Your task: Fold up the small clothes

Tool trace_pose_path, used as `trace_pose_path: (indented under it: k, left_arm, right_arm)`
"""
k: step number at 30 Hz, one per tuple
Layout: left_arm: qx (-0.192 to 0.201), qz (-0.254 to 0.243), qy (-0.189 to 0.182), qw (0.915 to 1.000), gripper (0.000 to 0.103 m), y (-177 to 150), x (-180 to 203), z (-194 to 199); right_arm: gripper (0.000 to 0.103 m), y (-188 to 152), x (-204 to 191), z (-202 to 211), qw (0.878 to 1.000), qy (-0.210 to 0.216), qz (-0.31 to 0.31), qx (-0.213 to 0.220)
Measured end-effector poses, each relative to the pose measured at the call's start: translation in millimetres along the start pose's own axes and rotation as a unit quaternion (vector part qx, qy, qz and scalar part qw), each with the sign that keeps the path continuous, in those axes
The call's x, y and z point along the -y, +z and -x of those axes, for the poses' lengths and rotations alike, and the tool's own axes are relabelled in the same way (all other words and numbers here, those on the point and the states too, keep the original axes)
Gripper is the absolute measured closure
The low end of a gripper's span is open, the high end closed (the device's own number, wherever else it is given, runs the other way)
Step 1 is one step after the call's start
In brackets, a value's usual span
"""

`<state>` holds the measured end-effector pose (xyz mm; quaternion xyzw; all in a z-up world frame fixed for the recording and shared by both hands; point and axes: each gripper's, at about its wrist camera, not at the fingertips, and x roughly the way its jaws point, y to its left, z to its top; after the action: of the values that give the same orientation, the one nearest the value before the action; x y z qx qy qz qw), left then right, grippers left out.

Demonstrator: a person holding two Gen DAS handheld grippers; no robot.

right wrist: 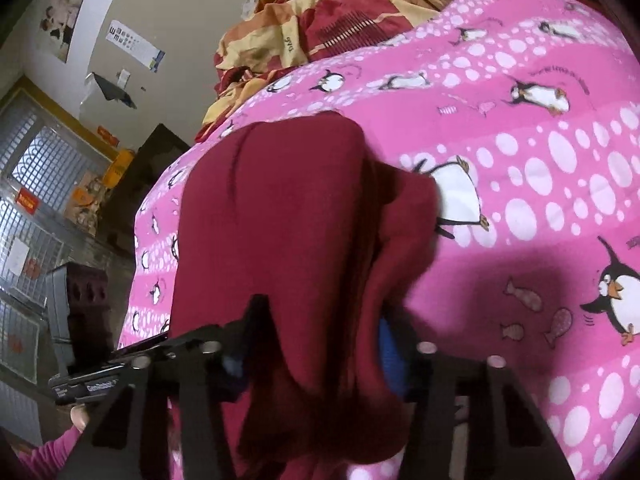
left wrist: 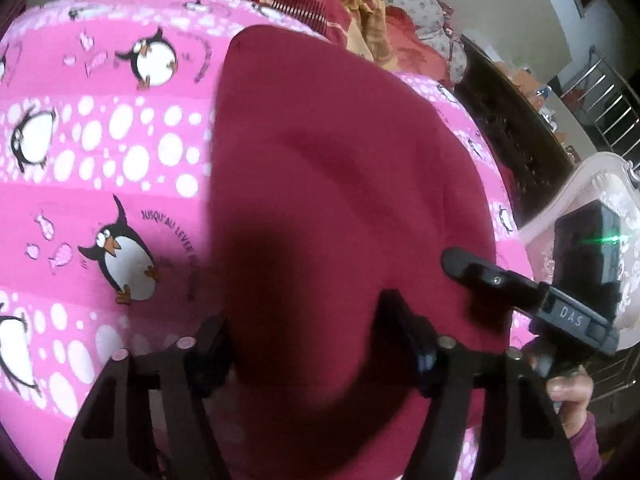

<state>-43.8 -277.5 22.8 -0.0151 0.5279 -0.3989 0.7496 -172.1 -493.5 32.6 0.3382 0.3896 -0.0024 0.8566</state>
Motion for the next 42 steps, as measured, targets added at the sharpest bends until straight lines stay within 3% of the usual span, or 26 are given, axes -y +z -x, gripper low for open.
trace_pose_path:
  k: [4, 9, 16, 20, 23, 28, 32, 36, 42]
  left_arm:
    - [0.002, 0.002, -0.011, 0.9999, 0.059, -1, 2, 23]
    - [-0.003, -0.004, 0.001, 1.0000, 0.060, -18, -2, 68]
    - [-0.037, 0.030, 0.033, 0.9983, 0.060, -55, -31, 114]
    - [-0.057, 0.046, 0.050, 0.9960, 0.060, -79, -53, 114]
    - [-0.054, 0.058, 0.057, 0.9952, 0.051, -92, -64, 109]
    - [-0.022, 0.044, 0.097, 0.9941, 0.037, -100, -61, 122]
    - [0.006, 0.023, 0.135, 0.9906, 0.030, -103, -53, 133]
    - [0.032, 0.002, 0.173, 0.9845, 0.026, -107, -44, 144]
    - [0.054, -0.013, 0.200, 0.9783, 0.025, -115, -34, 156]
  right_arm:
    - [0.061, -1, -18, 18, 1.000, 0.018, -0.002, 0.011]
    - [0.065, -17, -53, 33, 0.999, 0.042, 0.010, -0.015]
    - [0.065, -59, -87, 10, 0.995, 0.075, 0.006, -0.067]
    - [0.065, -82, -96, -11, 0.993, 0.058, 0.013, -0.097]
    - [0.054, -91, -100, -21, 0.994, -0.015, 0.043, -0.095]
    - [0.054, -89, -123, 12, 0.991, -0.068, 0.101, -0.055]
    - [0.054, -103, -156, 33, 0.986, -0.041, 0.158, -0.044]
    - [0.062, -124, -175, 29, 0.981, -0.029, 0.190, -0.037]
    - [0.074, -151, -155, 1, 0.975, -0.074, 0.193, -0.077]
